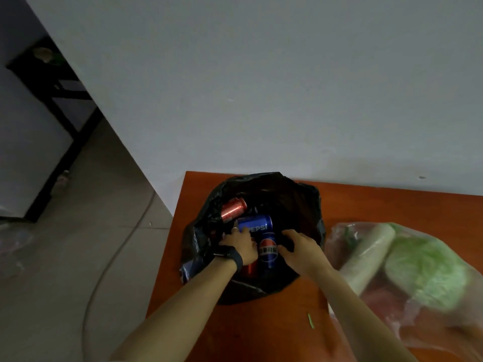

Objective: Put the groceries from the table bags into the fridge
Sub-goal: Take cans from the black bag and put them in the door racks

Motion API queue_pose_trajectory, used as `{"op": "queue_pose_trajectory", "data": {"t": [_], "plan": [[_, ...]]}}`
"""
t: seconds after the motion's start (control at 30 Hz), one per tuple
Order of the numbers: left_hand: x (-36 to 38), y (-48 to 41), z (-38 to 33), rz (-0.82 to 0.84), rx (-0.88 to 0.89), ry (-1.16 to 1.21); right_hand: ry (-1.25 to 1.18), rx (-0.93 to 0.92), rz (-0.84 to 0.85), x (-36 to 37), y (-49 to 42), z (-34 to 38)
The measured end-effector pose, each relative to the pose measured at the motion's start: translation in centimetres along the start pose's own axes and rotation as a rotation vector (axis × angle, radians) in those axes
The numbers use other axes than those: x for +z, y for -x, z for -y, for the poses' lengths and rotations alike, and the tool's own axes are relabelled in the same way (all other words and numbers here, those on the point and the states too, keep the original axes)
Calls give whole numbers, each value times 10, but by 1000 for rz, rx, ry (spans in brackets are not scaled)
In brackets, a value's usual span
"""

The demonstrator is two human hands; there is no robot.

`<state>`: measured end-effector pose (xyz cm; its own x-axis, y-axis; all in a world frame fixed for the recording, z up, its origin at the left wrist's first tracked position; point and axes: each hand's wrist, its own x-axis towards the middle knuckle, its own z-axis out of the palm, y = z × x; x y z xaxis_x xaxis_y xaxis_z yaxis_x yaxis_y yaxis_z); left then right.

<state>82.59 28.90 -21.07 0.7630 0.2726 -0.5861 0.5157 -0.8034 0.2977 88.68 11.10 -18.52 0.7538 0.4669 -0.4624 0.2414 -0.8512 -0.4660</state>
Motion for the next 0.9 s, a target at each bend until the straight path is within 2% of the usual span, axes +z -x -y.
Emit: {"op": "queue_pose_trajectory", "data": {"t": [0.13, 0.2, 0.3, 0.43, 0.57, 0.7, 0.8, 0.9], "plan": [[27, -20, -1, 35, -136, 152, -39, 82, 155, 14, -42, -9], [36, -25, -7, 29, -173, 143, -93, 131, 200, 23, -58, -11], [50, -30, -14, 3, -207, 112, -164, 191, 208, 37, -76, -13], [60, -38, -12, -11, -213, 190, -172, 230, 255, 52, -84, -18], [60, -42, -12, -13, -220, 229, -205, 238, 197, 57, -78, -23], [50, -40, -6, 11, -133, 229, -295, 219, 115, 52, -65, -25], [43, -37, -1, -69, -9, 227, -330, 150, 9, 54, -48, -29], [40, -34, 6, -175, 141, 268, -376, 89, -29, 59, -31, -32]]}}
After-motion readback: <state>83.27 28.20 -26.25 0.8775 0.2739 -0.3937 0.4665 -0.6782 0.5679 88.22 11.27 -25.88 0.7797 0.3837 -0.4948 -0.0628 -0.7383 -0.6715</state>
